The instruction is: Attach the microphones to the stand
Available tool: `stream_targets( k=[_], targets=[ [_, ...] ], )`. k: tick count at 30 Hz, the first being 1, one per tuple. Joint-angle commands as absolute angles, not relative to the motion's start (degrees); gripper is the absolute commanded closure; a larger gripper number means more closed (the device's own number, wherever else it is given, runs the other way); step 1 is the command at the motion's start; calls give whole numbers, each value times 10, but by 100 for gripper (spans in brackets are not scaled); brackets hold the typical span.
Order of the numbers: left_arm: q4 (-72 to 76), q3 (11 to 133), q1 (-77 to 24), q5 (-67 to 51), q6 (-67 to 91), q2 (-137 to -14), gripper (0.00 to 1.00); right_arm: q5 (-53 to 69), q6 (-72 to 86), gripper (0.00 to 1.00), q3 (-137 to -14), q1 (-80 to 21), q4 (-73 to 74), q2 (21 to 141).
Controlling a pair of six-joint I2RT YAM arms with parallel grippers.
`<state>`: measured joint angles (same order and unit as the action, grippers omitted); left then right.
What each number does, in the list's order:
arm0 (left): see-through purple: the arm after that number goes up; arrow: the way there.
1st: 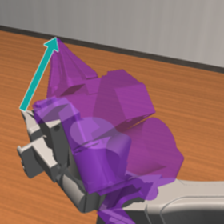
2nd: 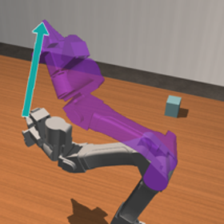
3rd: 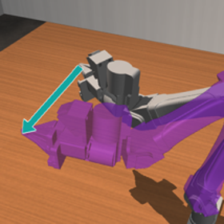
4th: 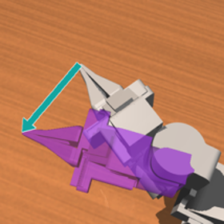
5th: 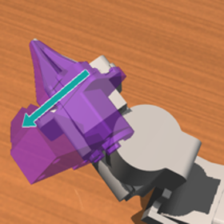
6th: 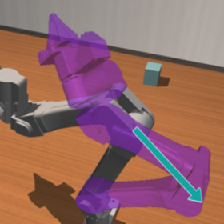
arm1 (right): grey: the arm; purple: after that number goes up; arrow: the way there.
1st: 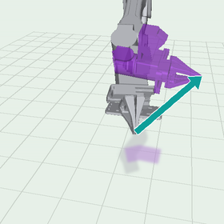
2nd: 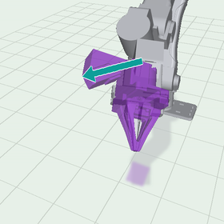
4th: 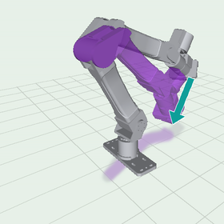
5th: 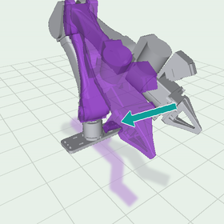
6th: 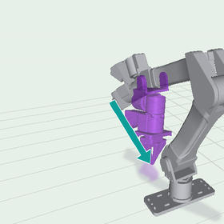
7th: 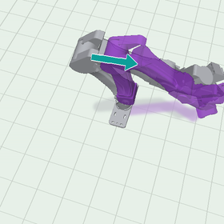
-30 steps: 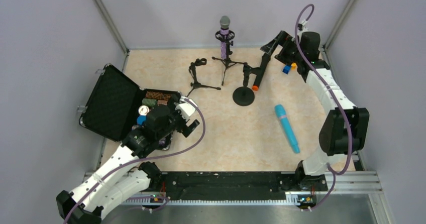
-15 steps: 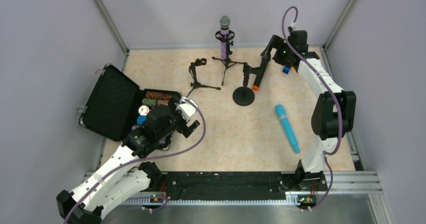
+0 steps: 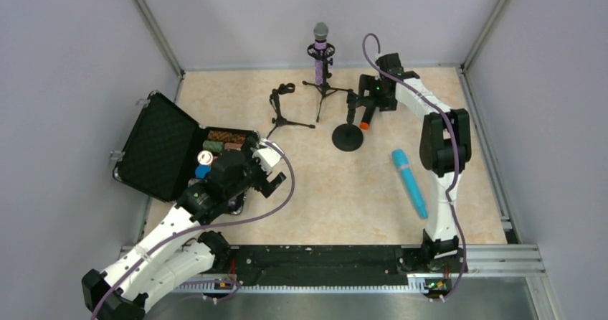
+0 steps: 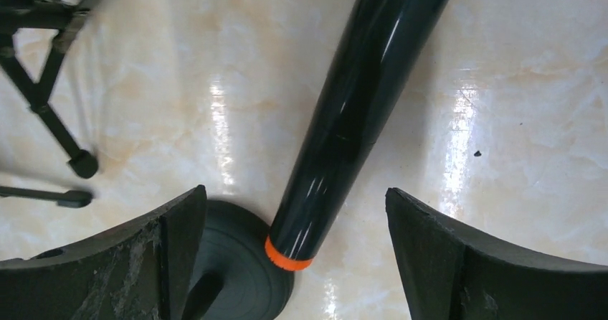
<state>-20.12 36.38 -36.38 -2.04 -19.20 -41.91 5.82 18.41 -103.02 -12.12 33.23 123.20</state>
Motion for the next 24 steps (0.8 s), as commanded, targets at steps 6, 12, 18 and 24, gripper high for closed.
stream_targets(
  k=[6, 12, 18, 24],
  targets=[
    [-170, 360, -368, -20, -189, -422, 1, 10, 150, 12, -1091, -146, 393, 1303],
    [-170, 359, -368, -15, -191, -421, 1, -29, 141, 22, -1086, -147, 407, 1314],
    [-169, 359, -369, -17, -191, -423, 1, -88, 133, 24, -1048, -147, 408, 1288],
    [-170, 359, -371, -19, -191, -422, 1, -153, 129, 24, -1003, -146, 408, 1260]
  ],
)
